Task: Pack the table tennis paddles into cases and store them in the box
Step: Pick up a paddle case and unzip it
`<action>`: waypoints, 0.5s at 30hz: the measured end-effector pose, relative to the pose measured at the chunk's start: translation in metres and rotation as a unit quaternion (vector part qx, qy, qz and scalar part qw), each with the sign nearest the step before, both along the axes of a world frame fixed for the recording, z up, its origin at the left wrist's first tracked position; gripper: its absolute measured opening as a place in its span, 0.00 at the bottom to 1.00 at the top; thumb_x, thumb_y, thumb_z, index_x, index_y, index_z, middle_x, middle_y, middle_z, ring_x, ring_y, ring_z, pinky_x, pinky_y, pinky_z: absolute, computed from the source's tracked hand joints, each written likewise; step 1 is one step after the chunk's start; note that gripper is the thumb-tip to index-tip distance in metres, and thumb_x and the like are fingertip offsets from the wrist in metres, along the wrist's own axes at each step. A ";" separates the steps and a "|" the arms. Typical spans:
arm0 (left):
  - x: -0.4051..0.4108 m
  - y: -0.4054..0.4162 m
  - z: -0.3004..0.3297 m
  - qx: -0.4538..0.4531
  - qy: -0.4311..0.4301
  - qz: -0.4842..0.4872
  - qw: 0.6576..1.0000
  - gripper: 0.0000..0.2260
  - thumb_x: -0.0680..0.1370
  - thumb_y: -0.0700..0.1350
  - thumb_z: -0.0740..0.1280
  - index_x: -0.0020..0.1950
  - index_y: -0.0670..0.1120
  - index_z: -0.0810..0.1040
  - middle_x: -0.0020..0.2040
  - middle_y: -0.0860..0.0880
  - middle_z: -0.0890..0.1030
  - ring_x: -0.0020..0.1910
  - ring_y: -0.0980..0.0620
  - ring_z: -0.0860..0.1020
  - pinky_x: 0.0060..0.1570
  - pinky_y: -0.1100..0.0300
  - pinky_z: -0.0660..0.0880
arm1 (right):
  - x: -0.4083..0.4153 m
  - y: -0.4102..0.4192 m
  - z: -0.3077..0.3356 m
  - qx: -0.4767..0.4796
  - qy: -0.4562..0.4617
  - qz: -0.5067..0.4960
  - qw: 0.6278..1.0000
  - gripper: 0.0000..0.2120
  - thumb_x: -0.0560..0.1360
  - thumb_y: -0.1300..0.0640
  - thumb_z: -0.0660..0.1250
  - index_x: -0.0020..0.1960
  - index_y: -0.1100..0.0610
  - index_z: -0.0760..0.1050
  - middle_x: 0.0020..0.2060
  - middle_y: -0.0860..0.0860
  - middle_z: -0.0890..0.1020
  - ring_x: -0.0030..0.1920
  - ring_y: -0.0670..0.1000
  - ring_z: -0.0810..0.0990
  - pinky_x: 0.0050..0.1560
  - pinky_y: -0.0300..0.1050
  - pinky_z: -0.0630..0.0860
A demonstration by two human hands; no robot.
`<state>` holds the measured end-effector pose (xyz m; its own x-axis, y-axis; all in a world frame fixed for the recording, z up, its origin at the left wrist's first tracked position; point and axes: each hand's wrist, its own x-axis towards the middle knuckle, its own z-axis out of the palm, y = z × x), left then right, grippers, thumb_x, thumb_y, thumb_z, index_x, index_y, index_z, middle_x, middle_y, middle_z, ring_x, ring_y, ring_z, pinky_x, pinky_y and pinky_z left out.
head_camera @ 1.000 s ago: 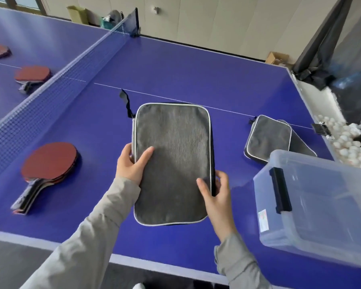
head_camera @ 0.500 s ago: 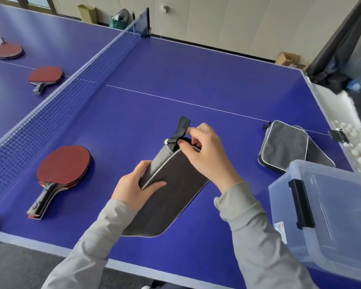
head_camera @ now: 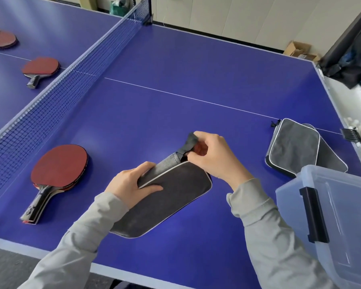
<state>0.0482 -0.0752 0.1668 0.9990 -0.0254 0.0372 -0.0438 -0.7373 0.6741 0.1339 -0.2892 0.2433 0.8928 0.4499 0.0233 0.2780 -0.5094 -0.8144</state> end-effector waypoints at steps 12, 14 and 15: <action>0.030 0.064 0.010 -0.177 0.059 -0.004 0.982 0.14 0.68 0.49 0.75 0.48 0.59 0.74 0.37 0.52 0.83 0.30 0.57 0.76 0.36 0.68 0.73 | 0.023 -0.007 -0.024 0.012 0.076 -0.105 0.992 0.06 0.72 0.61 0.70 0.38 0.51 0.81 0.31 0.48 0.82 0.32 0.47 0.78 0.36 0.40 0.76; 0.035 0.076 0.015 -0.250 0.061 0.019 0.966 0.13 0.66 0.51 0.74 0.46 0.60 0.76 0.37 0.53 0.84 0.30 0.61 0.77 0.35 0.70 0.74 | 0.023 -0.007 -0.028 0.004 0.069 -0.122 0.990 0.09 0.72 0.62 0.70 0.38 0.50 0.81 0.32 0.51 0.83 0.32 0.48 0.79 0.37 0.42 0.77; 0.038 0.082 0.017 -0.290 0.064 0.040 0.954 0.12 0.65 0.51 0.73 0.45 0.60 0.77 0.36 0.52 0.84 0.30 0.60 0.78 0.34 0.69 0.75 | 0.022 -0.006 -0.030 -0.001 0.062 -0.130 0.990 0.10 0.72 0.63 0.69 0.38 0.49 0.81 0.32 0.52 0.83 0.32 0.49 0.79 0.37 0.41 0.78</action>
<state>0.0861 0.0066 0.1837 0.9941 0.0397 -0.1008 0.1073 -0.2353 0.9660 0.1560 -0.2947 0.2131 0.9742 0.2046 -0.0951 0.0349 -0.5529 -0.8325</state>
